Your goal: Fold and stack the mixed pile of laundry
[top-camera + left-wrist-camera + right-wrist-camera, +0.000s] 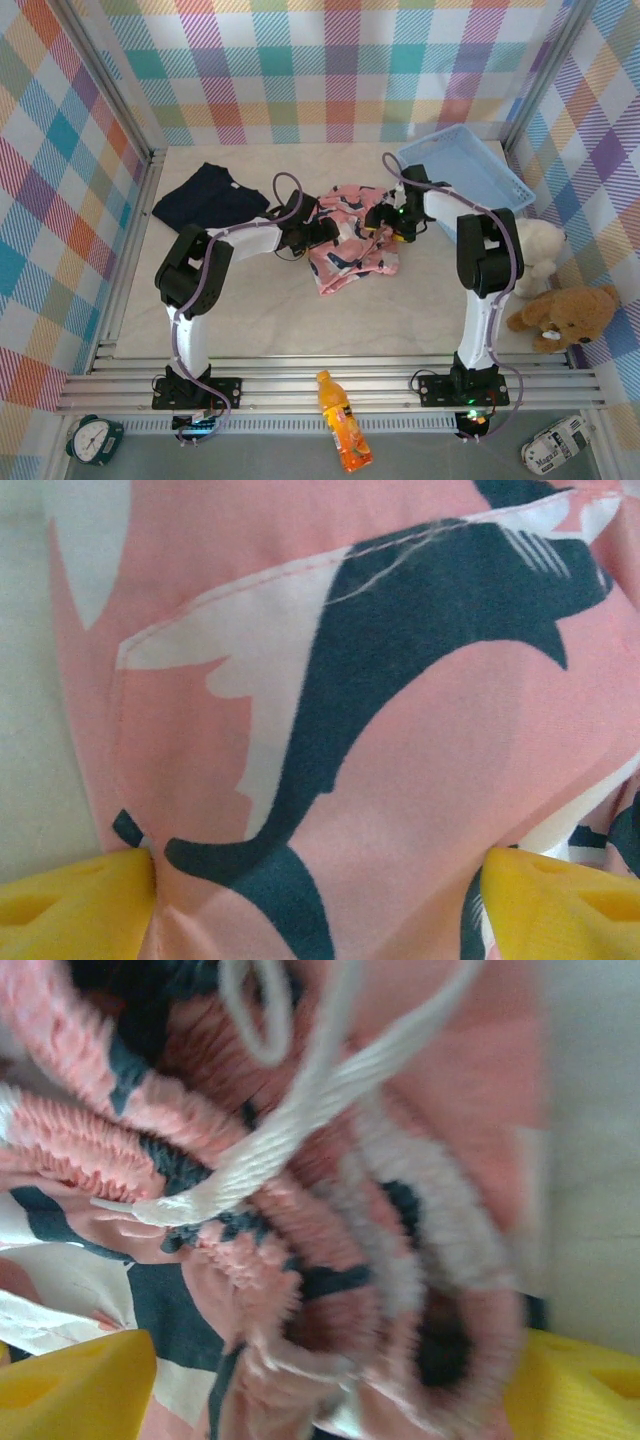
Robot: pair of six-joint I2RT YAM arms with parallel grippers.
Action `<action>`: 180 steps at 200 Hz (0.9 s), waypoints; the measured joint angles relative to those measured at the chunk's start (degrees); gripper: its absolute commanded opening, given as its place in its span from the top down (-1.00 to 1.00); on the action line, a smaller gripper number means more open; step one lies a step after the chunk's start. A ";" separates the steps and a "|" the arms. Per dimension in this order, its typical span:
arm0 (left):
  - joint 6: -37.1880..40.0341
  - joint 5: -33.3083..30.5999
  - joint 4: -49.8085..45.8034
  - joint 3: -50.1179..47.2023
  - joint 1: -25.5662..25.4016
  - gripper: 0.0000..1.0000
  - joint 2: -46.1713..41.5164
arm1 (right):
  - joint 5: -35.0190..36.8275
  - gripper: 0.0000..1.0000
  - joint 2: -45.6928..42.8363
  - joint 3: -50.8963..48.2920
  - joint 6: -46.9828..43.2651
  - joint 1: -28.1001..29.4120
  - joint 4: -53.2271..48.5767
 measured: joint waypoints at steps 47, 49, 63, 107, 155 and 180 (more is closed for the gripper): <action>0.70 1.20 -1.22 3.30 -0.02 0.74 3.61 | -1.60 0.40 2.54 1.25 2.23 1.79 1.33; 0.26 1.11 -1.55 3.63 -0.02 0.79 3.80 | -1.73 0.42 2.54 1.25 2.12 1.79 1.42; 0.70 1.22 -3.67 5.64 -0.09 0.94 4.66 | -2.10 0.58 2.54 1.27 2.89 1.79 1.57; 3.30 -2.14 -15.58 14.95 -0.39 1.00 4.81 | -3.08 1.00 2.14 1.33 4.87 1.79 1.81; 9.97 -9.51 -31.26 30.21 -0.66 1.00 4.76 | -5.44 1.00 -0.63 1.49 9.73 3.65 4.55; 12.31 -13.31 -36.39 31.89 -0.26 1.00 3.13 | -6.34 1.00 -0.42 3.76 13.57 6.71 6.40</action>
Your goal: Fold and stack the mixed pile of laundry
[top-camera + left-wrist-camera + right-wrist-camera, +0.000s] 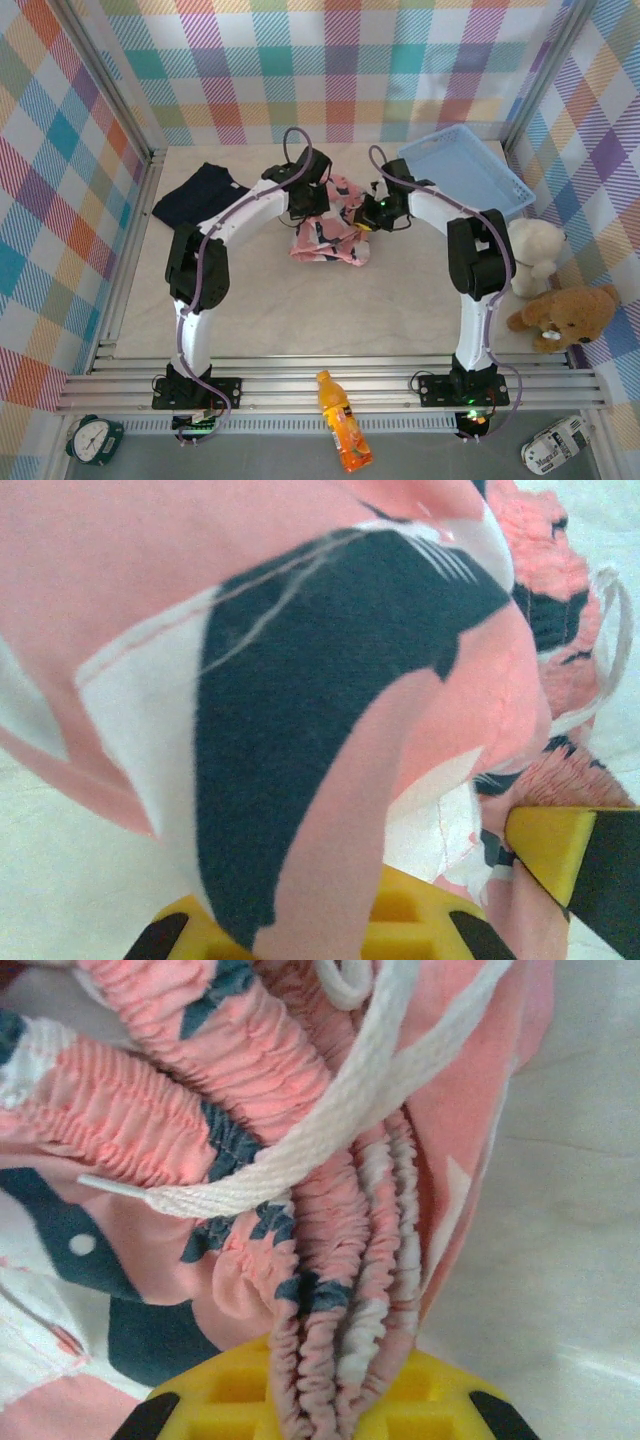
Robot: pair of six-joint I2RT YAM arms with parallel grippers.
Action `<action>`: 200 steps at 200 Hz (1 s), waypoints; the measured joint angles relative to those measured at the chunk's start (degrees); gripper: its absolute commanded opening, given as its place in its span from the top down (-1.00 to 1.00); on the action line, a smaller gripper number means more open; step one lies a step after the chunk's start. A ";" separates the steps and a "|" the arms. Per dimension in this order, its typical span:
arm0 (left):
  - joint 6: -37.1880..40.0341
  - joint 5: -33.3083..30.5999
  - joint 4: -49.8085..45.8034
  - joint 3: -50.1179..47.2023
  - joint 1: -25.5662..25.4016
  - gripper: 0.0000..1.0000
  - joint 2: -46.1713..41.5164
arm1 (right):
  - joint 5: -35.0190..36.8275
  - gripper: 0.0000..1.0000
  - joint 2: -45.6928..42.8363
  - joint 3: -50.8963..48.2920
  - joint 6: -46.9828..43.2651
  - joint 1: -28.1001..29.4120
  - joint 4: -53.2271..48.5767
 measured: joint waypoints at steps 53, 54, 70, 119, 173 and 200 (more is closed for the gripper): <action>4.17 -2.82 -6.32 -0.61 6.86 1.00 -5.73 | -0.55 1.00 6.64 12.35 8.83 9.62 5.99; 4.24 -2.82 -6.38 -0.61 7.04 1.00 -5.79 | -0.52 1.00 6.73 12.48 8.94 9.73 6.10; 6.01 -2.67 -6.93 -1.03 11.28 1.00 -7.26 | -0.11 1.00 9.09 15.37 11.41 12.15 7.69; 12.02 3.04 -7.15 -1.57 26.51 1.00 -8.50 | 2.51 1.00 19.71 31.23 16.72 18.21 10.05; 20.83 9.46 -9.70 15.98 36.44 0.95 5.27 | 6.54 1.00 34.23 52.54 23.82 22.14 12.46; 22.23 11.98 -10.60 23.93 39.69 -0.47 13.86 | 7.76 0.82 42.64 62.51 27.98 23.06 13.40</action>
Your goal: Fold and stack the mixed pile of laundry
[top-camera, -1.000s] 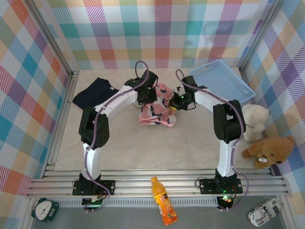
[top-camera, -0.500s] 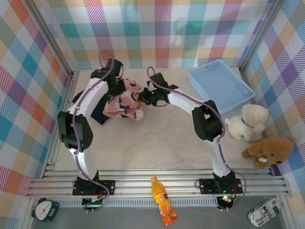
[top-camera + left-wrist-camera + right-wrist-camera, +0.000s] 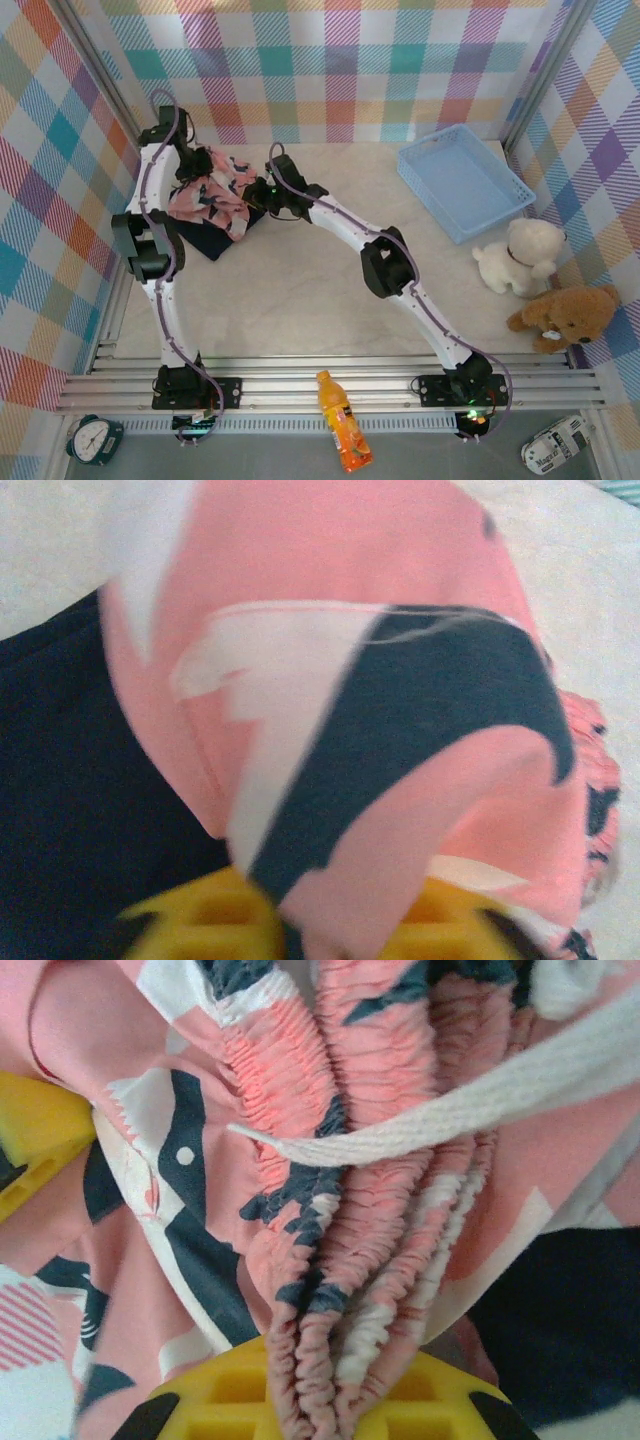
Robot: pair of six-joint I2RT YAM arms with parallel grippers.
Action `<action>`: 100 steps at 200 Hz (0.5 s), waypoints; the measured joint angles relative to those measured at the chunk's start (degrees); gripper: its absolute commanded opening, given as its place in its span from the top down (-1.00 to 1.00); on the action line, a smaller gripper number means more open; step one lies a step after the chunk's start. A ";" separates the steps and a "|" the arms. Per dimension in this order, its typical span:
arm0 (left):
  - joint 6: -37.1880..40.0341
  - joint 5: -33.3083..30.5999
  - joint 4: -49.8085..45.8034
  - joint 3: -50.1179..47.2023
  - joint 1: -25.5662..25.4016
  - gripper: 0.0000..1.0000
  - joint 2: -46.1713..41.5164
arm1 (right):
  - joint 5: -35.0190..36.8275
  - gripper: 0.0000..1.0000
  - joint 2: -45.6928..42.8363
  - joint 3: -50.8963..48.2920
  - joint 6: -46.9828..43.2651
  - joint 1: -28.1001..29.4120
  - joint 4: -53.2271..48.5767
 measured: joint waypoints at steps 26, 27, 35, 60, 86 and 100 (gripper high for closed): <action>-0.76 0.22 -0.39 3.17 4.33 -1.00 5.57 | 0.11 0.10 3.74 0.81 2.21 0.04 -0.31; -0.85 0.24 -0.44 3.21 4.50 -1.00 5.75 | 0.07 0.06 3.87 0.81 2.05 0.04 -0.48; -1.33 -0.20 -0.92 3.32 5.27 -1.00 6.36 | 0.24 -0.29 4.02 0.09 1.90 0.04 -1.25; -2.36 -1.70 -2.08 3.43 6.97 -1.00 6.25 | 1.31 -0.98 -1.75 -7.39 -1.07 -0.59 -0.63; -4.04 0.98 -1.25 1.53 6.16 -1.00 3.32 | 4.26 -0.99 -11.89 -19.04 -6.88 -1.66 -3.85; -5.27 2.78 0.31 -3.30 5.27 -0.95 -1.16 | 5.99 -0.99 -18.40 -25.92 -10.36 -2.99 -5.51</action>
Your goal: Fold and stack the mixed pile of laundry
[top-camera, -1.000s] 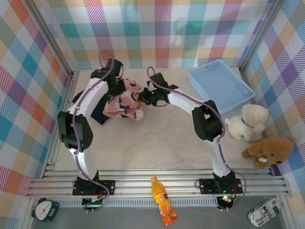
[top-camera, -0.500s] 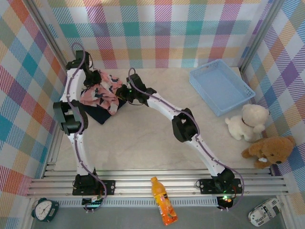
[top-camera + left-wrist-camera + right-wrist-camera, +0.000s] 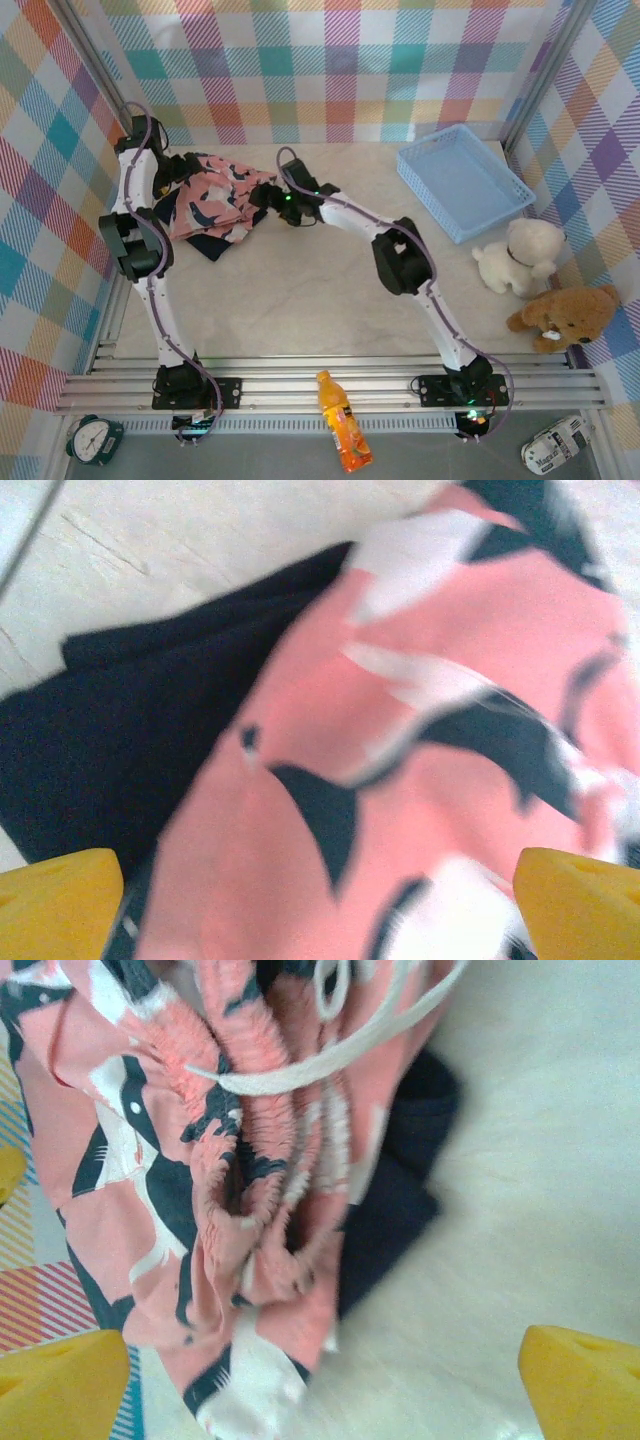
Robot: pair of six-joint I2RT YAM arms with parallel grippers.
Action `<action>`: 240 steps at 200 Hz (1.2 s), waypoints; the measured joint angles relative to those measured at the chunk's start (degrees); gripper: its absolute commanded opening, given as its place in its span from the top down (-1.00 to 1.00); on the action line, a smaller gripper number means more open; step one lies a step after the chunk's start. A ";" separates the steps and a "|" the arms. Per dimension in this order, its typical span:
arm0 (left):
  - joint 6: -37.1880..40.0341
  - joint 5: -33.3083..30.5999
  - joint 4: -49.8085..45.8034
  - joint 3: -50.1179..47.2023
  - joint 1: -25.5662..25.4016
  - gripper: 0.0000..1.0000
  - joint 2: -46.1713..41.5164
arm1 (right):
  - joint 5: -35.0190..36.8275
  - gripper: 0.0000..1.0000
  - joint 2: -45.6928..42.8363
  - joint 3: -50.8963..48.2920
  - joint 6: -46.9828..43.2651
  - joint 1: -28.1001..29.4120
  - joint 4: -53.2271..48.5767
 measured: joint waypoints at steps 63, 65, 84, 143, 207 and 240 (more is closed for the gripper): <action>-7.56 7.48 19.37 -22.23 -7.63 -0.28 -13.55 | 8.00 -0.99 -26.86 -23.04 -14.69 -6.49 -8.04; -7.85 7.69 19.98 -22.53 -7.78 -0.29 -13.18 | 8.33 -0.99 -27.65 -23.71 -15.06 -6.64 -8.41; -9.29 8.50 24.15 -23.56 -8.33 -0.41 -8.22 | 10.08 -0.99 -34.14 -29.99 -18.05 -8.57 -10.47; -8.44 5.31 26.23 -24.28 -9.51 -1.00 -3.41 | 17.51 -0.99 -55.08 -52.59 -30.45 -17.59 -9.44; -4.85 -5.40 27.80 -44.06 -12.35 -1.00 -29.05 | 19.65 -0.99 -62.01 -73.24 -40.79 -31.63 5.70; -2.40 -9.99 33.70 -58.95 -13.18 -1.00 -41.51 | 19.61 -0.99 -59.12 -79.97 -43.52 -33.51 16.41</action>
